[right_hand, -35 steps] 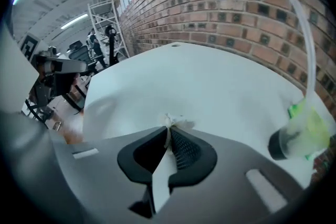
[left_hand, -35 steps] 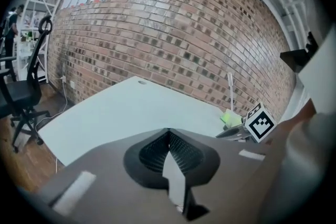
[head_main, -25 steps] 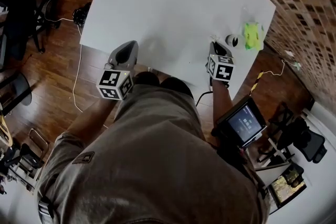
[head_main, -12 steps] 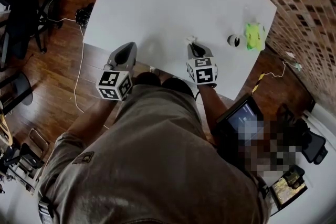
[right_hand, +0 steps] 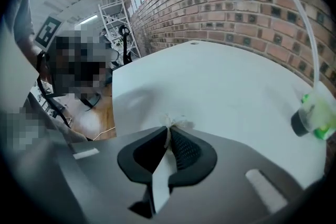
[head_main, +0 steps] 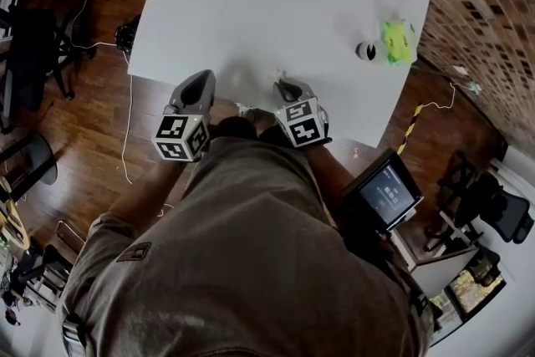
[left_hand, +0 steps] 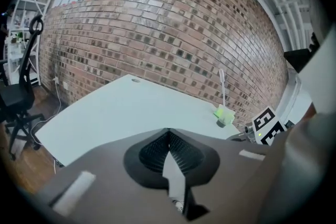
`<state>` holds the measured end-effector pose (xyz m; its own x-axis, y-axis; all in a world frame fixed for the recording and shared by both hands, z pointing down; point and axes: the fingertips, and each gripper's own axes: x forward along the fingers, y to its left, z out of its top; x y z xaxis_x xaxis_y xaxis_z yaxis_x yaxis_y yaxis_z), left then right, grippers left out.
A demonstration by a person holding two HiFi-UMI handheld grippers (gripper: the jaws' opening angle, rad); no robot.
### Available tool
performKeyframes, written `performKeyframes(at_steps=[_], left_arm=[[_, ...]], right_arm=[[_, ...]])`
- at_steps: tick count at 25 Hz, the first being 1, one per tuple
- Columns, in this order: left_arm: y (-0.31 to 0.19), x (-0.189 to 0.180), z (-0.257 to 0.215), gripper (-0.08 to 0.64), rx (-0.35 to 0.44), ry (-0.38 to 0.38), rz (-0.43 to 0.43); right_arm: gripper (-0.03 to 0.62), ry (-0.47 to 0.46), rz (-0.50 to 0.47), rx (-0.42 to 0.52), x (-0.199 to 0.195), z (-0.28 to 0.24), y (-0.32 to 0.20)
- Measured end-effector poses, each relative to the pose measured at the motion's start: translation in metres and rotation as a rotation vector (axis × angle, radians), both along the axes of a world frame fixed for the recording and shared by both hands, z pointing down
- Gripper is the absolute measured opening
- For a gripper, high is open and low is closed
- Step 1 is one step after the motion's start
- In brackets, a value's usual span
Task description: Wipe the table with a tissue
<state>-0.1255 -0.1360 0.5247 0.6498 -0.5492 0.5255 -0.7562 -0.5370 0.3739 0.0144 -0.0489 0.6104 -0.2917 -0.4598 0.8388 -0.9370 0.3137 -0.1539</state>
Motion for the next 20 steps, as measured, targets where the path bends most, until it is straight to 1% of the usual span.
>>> performKeyframes(at_steps=[5,7,11,15,20], left_arm=[[0.01,0.024,0.004,0.002,0.0,0.008,0.065],[0.016,0.034,0.004,0.002,0.003,0.011,0.087],[0.029,0.049,0.001,0.002,0.012,0.006,0.112],[0.043,0.062,-0.006,0.002,0.039,0.0,0.115],[0.076,0.083,-0.024,0.002,0.082,0.001,0.102]], right_arm=[[0.032,0.05,0.145,-0.004,0.057,0.003,0.028],[0.032,0.072,0.2,-0.021,0.08,0.003,0.044],[0.032,0.1,0.288,-0.033,0.116,0.002,0.072],[0.032,0.083,0.305,0.011,0.129,-0.007,0.083],[0.032,0.024,0.264,0.124,0.126,-0.04,0.094]])
